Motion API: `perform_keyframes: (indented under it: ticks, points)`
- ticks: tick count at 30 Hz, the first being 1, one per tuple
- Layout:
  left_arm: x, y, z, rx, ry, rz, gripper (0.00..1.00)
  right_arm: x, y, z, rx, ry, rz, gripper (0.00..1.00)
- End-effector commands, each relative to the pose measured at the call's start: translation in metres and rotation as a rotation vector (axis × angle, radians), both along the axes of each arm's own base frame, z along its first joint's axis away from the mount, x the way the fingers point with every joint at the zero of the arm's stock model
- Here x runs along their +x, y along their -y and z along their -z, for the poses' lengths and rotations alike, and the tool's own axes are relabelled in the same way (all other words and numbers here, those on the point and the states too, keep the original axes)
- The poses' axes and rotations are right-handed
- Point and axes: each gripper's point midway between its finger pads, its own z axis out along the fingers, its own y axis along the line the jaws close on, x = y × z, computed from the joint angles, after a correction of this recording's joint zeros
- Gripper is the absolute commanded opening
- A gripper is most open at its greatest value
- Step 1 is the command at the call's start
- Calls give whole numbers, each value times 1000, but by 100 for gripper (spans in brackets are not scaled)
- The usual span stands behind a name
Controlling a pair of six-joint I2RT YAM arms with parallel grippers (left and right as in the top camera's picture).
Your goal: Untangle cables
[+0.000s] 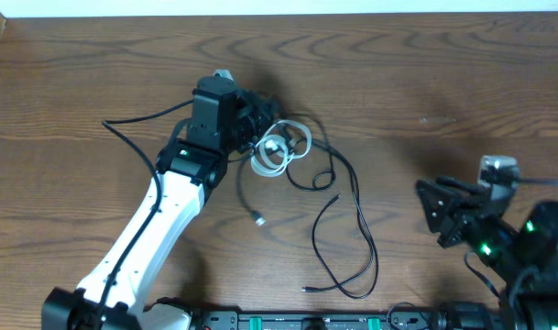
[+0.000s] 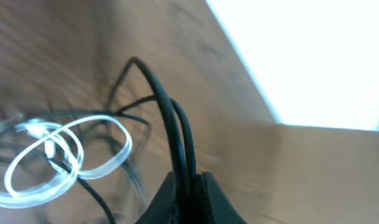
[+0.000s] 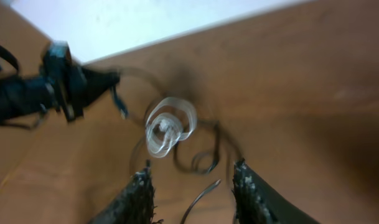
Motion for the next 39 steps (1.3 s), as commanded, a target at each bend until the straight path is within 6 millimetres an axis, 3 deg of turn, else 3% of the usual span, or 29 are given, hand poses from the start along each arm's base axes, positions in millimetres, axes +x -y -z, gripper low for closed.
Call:
perform_keyframes:
  ticks: [1, 9, 15, 19, 22, 26, 32, 39]
  points:
    - [-17, 24, -55, -301, -31, 39, 8, 2, -13, 21, 168, -183, -11, 46]
    - [-29, 22, -123, -480, 79, 22, 8, 13, -22, 60, 247, -398, -10, 48]
    - [-41, 19, -144, -627, 12, -34, 8, 25, -50, 81, 187, -341, -167, 53]
    - [-43, 16, -152, -751, -79, -103, 8, 27, -87, 82, 205, -220, -349, 60]
    - [-40, 13, -152, -806, -116, -151, 8, 27, -103, 85, 247, -201, -385, 63]
    - [-39, 11, -155, -819, -109, -163, 8, 32, -110, 101, 294, -246, -329, 63]
    - [-38, 11, -155, -819, -106, -168, 8, 37, -130, 118, 286, -172, -330, 64]
    - [-38, 11, -155, -819, -107, -168, 8, 54, -147, 134, 250, -121, -248, 76]
